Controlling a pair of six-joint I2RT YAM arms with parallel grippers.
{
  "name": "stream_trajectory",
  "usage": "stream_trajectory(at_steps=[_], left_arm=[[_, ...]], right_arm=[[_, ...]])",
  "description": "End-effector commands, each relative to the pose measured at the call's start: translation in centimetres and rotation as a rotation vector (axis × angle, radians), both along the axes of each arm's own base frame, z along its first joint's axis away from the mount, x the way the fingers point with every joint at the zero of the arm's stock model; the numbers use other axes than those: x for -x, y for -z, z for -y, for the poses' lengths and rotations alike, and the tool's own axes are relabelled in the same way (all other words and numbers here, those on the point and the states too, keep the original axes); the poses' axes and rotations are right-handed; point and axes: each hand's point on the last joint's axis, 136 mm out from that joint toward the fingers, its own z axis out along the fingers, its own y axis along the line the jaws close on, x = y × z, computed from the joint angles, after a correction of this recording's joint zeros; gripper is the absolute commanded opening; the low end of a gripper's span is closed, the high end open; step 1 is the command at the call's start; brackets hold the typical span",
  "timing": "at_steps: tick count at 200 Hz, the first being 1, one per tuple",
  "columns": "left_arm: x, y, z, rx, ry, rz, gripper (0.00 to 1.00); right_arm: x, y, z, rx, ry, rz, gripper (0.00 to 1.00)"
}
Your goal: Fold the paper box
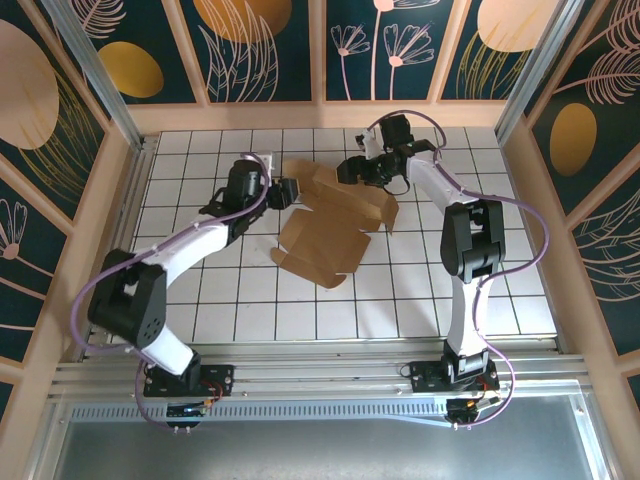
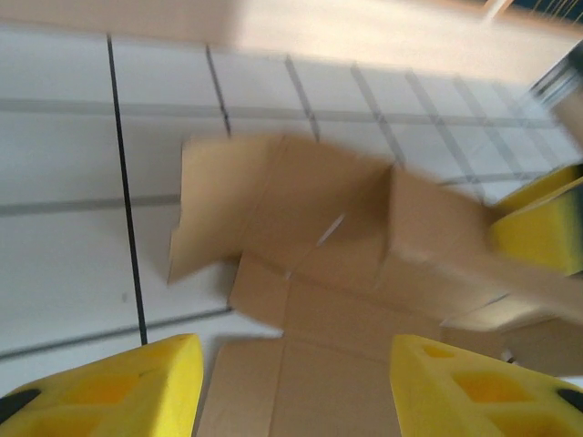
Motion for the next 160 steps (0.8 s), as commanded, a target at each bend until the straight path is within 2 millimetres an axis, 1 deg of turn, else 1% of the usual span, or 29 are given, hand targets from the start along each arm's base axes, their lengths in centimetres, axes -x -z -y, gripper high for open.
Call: stream_trajectory(at_steps=[1,11,21,47,72,88,110,119,144,160], left_arm=[[0.3,6.6,1.4,0.014,0.03,-0.179,0.56],[-0.2,7.8,2.1,0.026,0.038,-0.214,0.56],[-1.0,8.6,2.6,0.031,0.039,-0.226,0.56],[-3.3,8.8,3.7,0.025,0.06,-0.172,0.56],[-5.5,9.5,3.4,-0.075,0.053,-0.101,0.54],[-6.4,10.1,3.5,-0.127,0.075,-0.081,0.54],[-7.1,11.2,4.5,-0.14,0.135,-0.101,0.54],[-7.2,11.5,4.6,-0.143,0.144,-0.111,0.53],[-7.4,11.7,5.0,-0.137,0.16,-0.119,0.54],[-7.7,12.2,5.0,-0.145,0.156,-0.138,0.54]], right_arm=[[-0.1,1.8,0.6,0.039,0.013,-0.043,0.69],[0.0,1.9,0.6,0.039,0.012,-0.049,0.69],[0.1,1.8,0.6,0.04,0.011,-0.05,0.69],[0.1,1.6,0.7,0.041,0.01,-0.044,0.69],[0.2,1.4,0.7,0.038,0.01,-0.044,0.69],[0.2,1.4,0.6,0.037,0.01,-0.045,0.69],[0.3,1.5,0.7,0.04,0.011,-0.046,0.69],[0.2,1.5,0.7,0.041,0.012,-0.046,0.69],[0.3,1.5,0.7,0.039,0.012,-0.049,0.69],[0.3,1.5,0.7,0.039,0.013,-0.05,0.69]])
